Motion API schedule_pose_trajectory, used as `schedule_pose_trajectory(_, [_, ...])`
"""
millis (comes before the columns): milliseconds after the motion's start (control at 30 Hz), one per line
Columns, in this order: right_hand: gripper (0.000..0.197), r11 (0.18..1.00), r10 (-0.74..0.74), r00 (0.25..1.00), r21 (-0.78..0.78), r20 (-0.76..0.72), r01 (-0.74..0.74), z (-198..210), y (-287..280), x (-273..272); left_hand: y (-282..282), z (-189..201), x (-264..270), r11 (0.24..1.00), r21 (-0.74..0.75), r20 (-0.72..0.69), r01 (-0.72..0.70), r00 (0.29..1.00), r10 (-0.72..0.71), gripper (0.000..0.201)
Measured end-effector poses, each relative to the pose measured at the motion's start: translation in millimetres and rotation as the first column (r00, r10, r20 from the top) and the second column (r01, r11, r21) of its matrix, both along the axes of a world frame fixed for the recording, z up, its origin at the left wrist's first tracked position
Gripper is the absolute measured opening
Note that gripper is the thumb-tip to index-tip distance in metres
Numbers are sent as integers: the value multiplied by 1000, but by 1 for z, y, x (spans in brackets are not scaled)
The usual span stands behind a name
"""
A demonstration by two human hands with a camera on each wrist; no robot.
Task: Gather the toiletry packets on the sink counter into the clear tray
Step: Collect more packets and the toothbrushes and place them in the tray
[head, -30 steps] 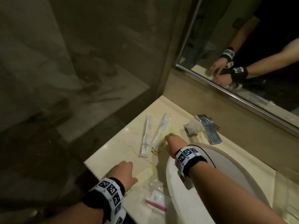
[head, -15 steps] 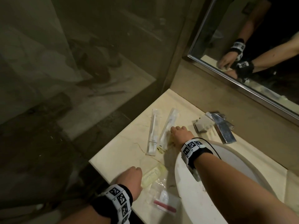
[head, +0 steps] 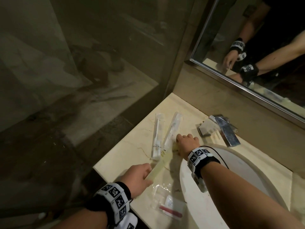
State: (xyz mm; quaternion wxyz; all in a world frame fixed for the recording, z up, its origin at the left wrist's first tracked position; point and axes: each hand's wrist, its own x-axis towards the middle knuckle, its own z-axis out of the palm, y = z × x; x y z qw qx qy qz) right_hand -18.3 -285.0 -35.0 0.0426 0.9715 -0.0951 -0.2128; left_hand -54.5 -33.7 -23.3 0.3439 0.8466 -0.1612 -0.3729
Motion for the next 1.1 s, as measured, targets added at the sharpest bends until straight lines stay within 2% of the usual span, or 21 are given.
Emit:
schedule_pose_trajectory(100, [31,999,-48,999,11,3,48,-1,-3,-9,-1,8,5,969,-178,-59,-169,985,161,13])
schedule_pose_trajectory(200, [32,997,-57,998,58,38,55,-1,-6,-16,-5,11,10,904,-230,-200,-360,927,319,18])
schedule_pose_trajectory(300, [37,995,-68,996,78,64,63,-1,-7,-19,-10,11,13,866,-238,-264,-439,888,377,17])
schedule_pose_trajectory(433, [40,992,-110,994,58,1,110,-2,-10,-25,-15,8,11,867,-233,-290,-441,882,371,18])
schedule_pose_trajectory(567, [37,981,-179,984,81,1,179,-2,-9,-31,-16,5,11,884,-224,-296,-410,893,338,20])
schedule_pose_trajectory(700, [52,969,-232,972,93,37,228,0,-6,-36,-21,6,12,896,-232,-293,-379,905,307,21])
schedule_pose_trajectory(867, [55,963,-255,966,102,39,250,1,-6,-44,-26,7,13,897,-239,-284,-372,910,302,22])
schedule_pose_trajectory(1033, [52,924,-327,942,182,-78,336,6,-8,-53,-27,5,13,898,-248,-301,-365,909,286,24])
schedule_pose_trajectory(1100, [44,902,-337,934,241,-121,357,10,-8,-56,-29,3,13,896,-246,-309,-369,906,289,25])
